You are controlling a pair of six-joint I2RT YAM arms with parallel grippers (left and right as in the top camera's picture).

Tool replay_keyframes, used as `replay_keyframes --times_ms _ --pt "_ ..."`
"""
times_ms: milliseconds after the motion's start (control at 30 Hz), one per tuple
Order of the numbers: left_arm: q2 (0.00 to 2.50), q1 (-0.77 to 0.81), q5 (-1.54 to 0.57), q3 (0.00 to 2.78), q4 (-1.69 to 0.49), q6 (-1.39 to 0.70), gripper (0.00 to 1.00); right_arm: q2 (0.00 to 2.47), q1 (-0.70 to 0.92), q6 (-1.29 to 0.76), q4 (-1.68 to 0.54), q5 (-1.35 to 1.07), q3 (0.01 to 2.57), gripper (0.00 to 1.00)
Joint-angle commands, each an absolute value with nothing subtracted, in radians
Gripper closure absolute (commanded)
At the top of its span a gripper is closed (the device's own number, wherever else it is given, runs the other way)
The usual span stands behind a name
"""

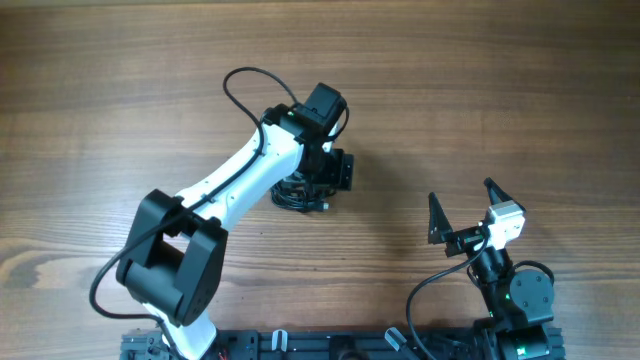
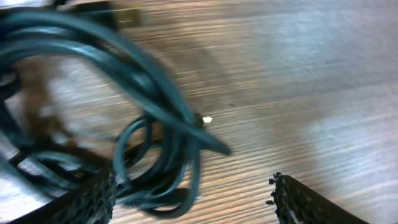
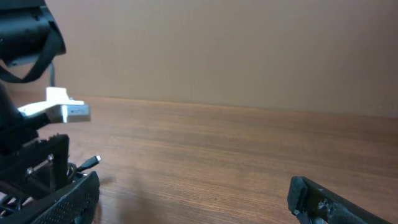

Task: Untangle cables

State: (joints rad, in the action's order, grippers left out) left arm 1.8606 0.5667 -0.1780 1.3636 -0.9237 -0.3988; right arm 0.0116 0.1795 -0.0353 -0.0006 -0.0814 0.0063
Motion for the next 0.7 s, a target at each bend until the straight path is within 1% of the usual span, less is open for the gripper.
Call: replay_keyframes --times_ms 0,33,100,233,433,533,600,633,667 --pt "1.75 0.521 -0.031 1.355 -0.97 -0.57 0.14 0.005 0.175 -0.027 0.002 -0.067 0.005 0.0" --pt "1.73 0.507 -0.006 1.355 -0.981 -0.604 0.12 0.005 0.175 -0.027 0.002 -0.067 0.005 0.0" --pt "1.709 0.473 -0.002 1.355 -0.984 -0.615 0.0 0.005 0.175 -0.027 0.002 -0.067 0.005 0.0" --pt "1.717 0.444 -0.004 1.355 -0.971 -0.615 0.0 0.005 0.175 -0.027 0.002 -0.067 0.005 0.0" --pt "1.744 0.485 -0.009 1.336 -0.974 -0.62 0.0 0.005 0.175 -0.027 0.002 -0.067 0.005 0.0" --pt "1.777 0.486 0.055 1.288 -0.969 -0.751 0.0 0.005 0.175 -0.027 0.002 -0.067 0.005 0.0" --pt "1.789 0.486 0.091 1.248 -0.942 -0.801 0.0 0.005 0.175 -0.027 0.002 -0.067 0.005 0.0" --pt "1.791 0.486 0.092 1.235 -0.92 -0.801 0.01 0.005 0.175 -0.027 0.002 -0.067 0.005 0.0" --pt "1.794 0.486 0.092 1.222 -0.9 -0.801 0.05 0.005 0.175 -0.027 0.002 -0.067 0.005 0.0"
